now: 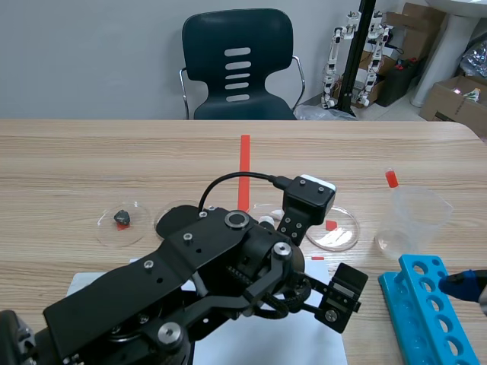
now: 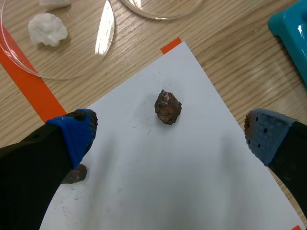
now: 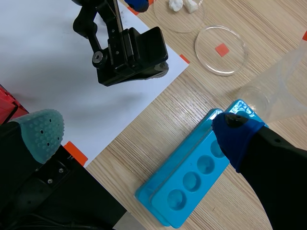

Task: Return to the home posture

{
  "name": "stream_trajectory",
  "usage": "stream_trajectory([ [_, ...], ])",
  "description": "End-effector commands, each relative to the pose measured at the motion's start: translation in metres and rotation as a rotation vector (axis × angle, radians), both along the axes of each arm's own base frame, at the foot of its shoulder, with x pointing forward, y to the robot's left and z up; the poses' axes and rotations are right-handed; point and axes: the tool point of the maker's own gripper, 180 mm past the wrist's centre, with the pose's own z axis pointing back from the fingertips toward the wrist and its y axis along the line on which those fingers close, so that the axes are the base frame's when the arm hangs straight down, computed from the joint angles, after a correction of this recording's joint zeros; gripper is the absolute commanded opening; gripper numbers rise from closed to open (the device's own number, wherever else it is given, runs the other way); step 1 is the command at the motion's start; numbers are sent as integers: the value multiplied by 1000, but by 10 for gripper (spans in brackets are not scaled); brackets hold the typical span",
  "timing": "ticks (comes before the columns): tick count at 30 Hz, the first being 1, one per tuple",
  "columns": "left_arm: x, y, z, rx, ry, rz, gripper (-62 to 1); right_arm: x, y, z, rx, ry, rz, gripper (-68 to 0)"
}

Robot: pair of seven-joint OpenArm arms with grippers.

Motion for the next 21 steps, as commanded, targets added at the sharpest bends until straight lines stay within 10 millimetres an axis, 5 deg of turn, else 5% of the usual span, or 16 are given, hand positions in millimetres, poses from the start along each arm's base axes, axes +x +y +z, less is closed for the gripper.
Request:
stream_trajectory([
  [1, 6, -4, 8, -28, -35, 5, 14, 4, 2, 8, 8, -25, 4, -19],
  [15, 12, 10, 5, -24, -67, 15, 14, 4, 2, 8, 8, -25, 4, -19],
  [21, 20, 22, 19, -122, -102, 62, 14, 4, 2, 8, 8, -25, 4, -19],
])
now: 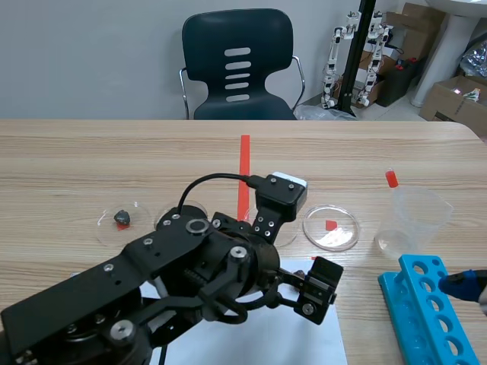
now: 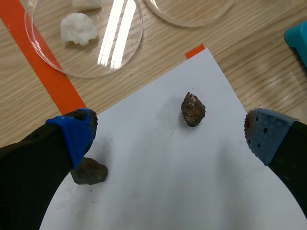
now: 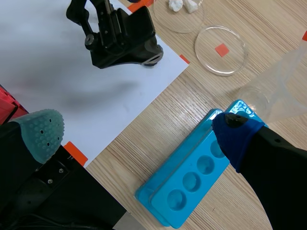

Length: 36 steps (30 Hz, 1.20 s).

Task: Return to the home posture

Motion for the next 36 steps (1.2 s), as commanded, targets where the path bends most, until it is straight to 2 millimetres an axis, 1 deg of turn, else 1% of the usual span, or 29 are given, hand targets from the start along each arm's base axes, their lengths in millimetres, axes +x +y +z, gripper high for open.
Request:
stream_trajectory([
  [1, 11, 4, 20, -48, -65, 30, 14, 4, 2, 8, 8, -25, 4, -19],
  [5, 22, 31, 30, -74, -136, 93, 14, 4, 2, 8, 8, -25, 4, -19],
  [8, 28, 57, 39, -75, -181, 145, 14, 4, 2, 8, 8, -25, 4, -19],
  [11, 32, 89, 44, -55, -208, 204, 14, 4, 2, 8, 8, -25, 4, -19],
  [13, 32, 114, 45, -31, -217, 250, 14, 4, 2, 8, 8, -25, 4, -19],
  [17, 24, 157, 50, 13, -231, 284, 14, 4, 2, 8, 8, -25, 4, -19],
  [23, -3, 207, 58, 61, -235, 338, 14, 4, 2, 8, 8, -25, 4, -19],
  [27, -23, 229, 66, 71, -265, 385, 14, 4, 2, 8, 8, -25, 4, -19],
  [31, -45, 232, 73, 50, -292, 364, 14, 4, 2, 8, 8, -25, 4, -19],
  [36, -65, 236, 82, 42, -310, 366, 14, 4, 2, 8, 8, -25, 4, -19],
])
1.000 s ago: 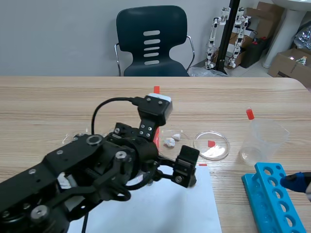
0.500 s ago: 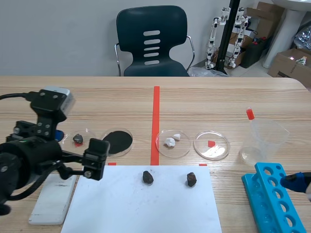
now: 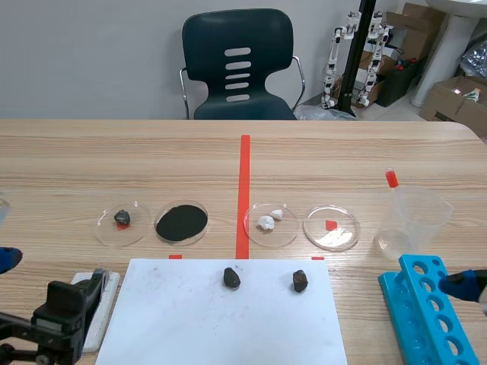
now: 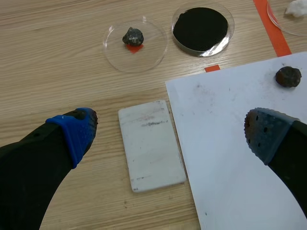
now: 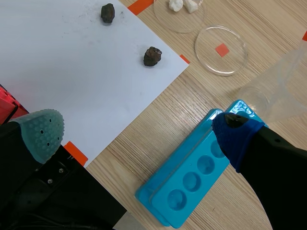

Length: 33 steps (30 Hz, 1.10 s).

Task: Return to the home posture

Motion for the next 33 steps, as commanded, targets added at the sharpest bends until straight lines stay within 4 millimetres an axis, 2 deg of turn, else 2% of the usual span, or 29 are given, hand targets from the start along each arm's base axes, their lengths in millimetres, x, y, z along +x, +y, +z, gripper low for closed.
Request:
stream_trajectory([
  [1, 2, -2, 13, -11, -45, -3, 14, 4, 2, 8, 8, -25, 4, -19],
  [10, -20, 1, 35, -20, -112, -3, 14, 4, 2, 8, 8, -25, 4, -19],
  [18, -38, -2, 35, -39, -109, -13, 14, 4, 2, 8, 8, -25, 4, -19],
  [33, -39, -1, 32, -37, -95, -10, 14, 4, 2, 8, 8, -25, 4, -19],
])
